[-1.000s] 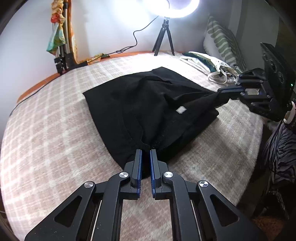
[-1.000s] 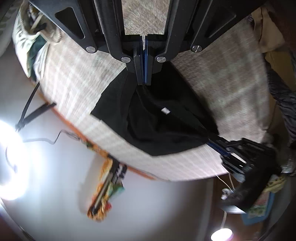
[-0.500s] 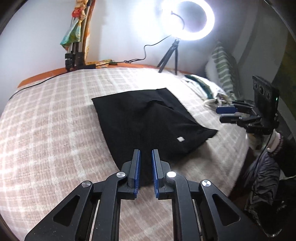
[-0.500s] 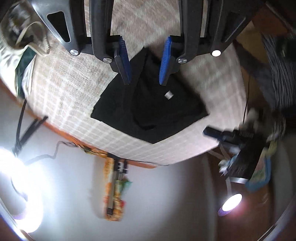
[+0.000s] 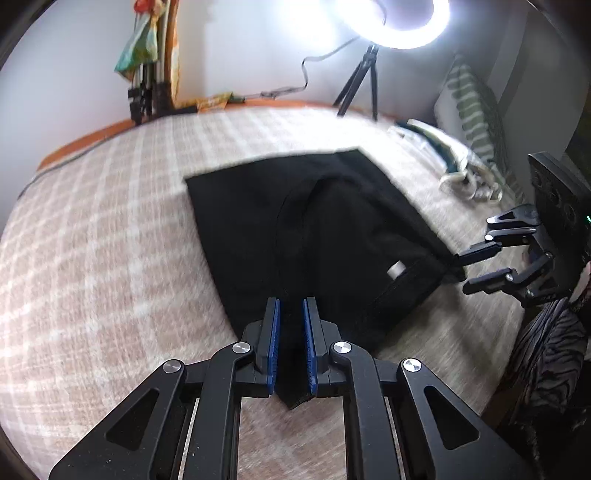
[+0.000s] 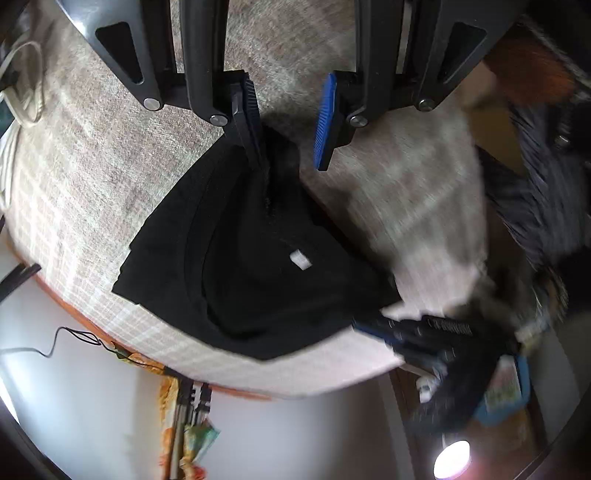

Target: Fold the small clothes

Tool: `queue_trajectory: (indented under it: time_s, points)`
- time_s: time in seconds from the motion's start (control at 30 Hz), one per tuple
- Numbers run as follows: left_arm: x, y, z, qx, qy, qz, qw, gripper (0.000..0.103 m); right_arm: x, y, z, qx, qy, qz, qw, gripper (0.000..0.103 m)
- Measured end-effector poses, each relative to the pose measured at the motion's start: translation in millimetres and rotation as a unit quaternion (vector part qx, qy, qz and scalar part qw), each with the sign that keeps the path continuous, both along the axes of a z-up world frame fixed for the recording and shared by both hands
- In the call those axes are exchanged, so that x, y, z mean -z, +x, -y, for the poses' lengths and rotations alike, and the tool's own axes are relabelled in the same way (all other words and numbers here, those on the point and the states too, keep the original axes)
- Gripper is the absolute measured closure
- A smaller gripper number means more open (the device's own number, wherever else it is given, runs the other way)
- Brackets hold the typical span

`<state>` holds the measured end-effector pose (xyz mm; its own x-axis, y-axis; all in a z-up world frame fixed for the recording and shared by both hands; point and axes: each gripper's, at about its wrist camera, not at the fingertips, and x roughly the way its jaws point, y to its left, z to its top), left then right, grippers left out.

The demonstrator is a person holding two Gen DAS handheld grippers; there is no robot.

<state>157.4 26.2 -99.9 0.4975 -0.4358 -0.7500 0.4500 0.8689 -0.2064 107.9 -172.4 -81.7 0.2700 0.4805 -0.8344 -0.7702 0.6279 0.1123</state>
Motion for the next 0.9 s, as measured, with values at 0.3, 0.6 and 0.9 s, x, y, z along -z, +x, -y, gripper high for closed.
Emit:
queue_trajectory:
  time_s: [0.3,0.6,0.9]
  points:
    - [-21.6,37.5,61.1,0.034,-0.013,0.026,0.999,0.092,-29.8,76.7,4.5,0.13,0.062,0.024,0.989,0.093]
    - [21.8,68.9,88.3,0.051,0.012,-0.017,0.9985,0.092,-4.6,109.1,-4.8,0.147,0.011,-0.007,0.989,0.094]
    - [-1.1,50.7,63.6,0.043,-0.025,-0.024,0.9985,0.088,-10.3,142.1,53.4,0.232,0.087,-0.052,0.967,0.075]
